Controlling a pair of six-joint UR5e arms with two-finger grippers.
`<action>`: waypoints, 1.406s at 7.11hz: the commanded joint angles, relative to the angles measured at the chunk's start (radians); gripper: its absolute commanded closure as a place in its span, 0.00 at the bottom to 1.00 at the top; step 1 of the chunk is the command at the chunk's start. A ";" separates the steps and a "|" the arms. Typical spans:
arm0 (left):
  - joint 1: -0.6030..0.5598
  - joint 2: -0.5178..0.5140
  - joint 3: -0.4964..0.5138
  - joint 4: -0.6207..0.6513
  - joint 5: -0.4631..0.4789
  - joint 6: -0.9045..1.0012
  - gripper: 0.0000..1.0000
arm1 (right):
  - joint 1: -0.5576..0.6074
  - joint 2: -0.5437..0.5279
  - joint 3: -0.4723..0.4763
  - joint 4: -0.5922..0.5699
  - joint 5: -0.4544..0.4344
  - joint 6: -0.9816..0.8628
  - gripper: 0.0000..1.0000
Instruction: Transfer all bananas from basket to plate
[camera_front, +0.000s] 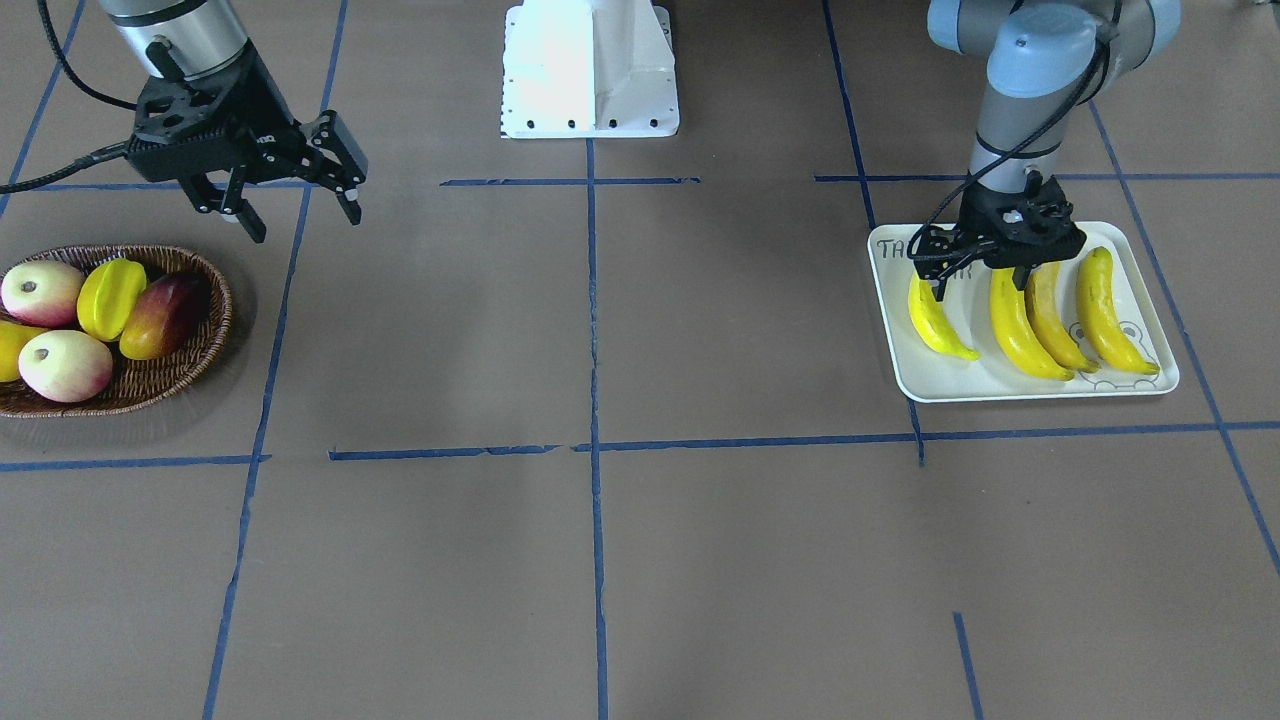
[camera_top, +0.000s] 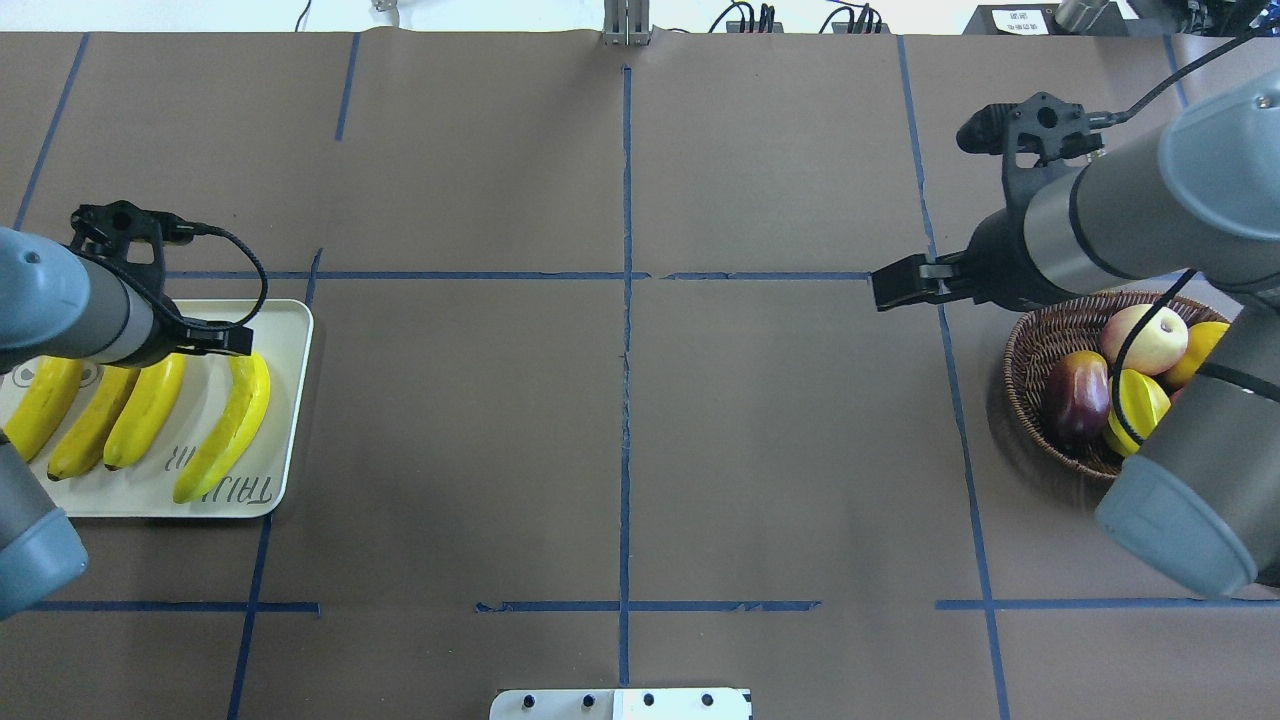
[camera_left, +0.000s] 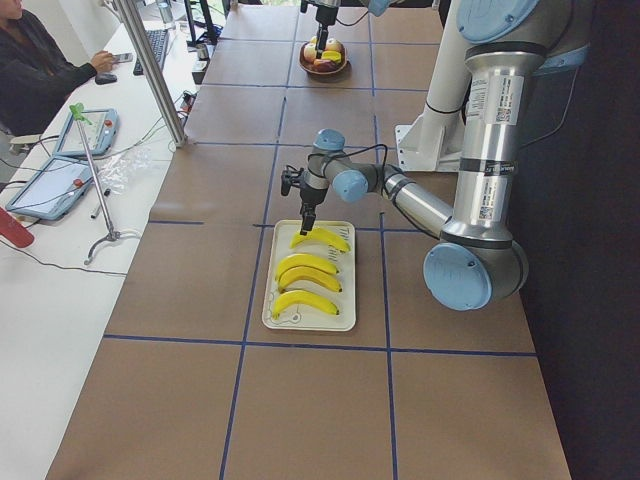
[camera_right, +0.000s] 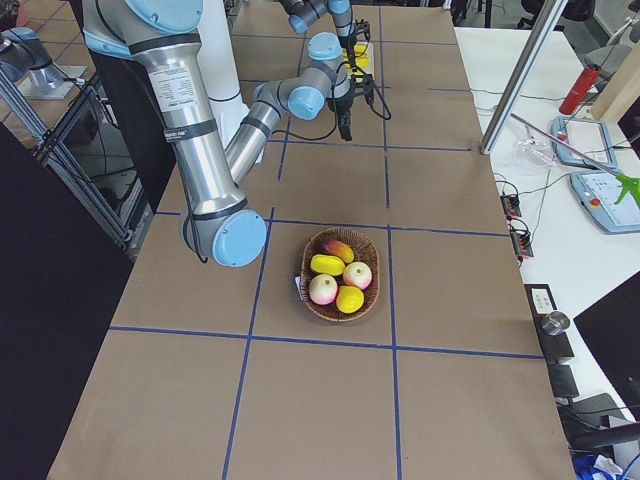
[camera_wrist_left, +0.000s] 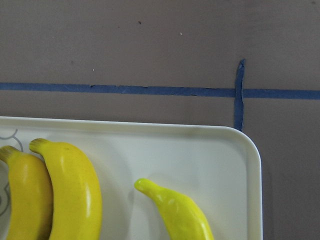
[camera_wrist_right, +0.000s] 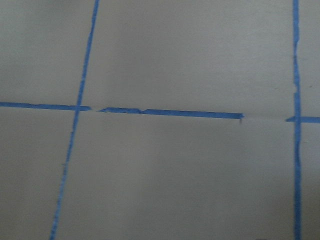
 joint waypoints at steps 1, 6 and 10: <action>-0.194 0.001 -0.048 0.118 -0.183 0.258 0.00 | 0.193 -0.124 -0.022 -0.022 0.137 -0.297 0.00; -0.667 0.003 0.198 0.243 -0.553 0.871 0.00 | 0.702 -0.264 -0.388 -0.015 0.471 -0.978 0.00; -0.763 0.006 0.358 0.241 -0.561 0.994 0.00 | 0.724 -0.304 -0.483 -0.010 0.460 -0.969 0.00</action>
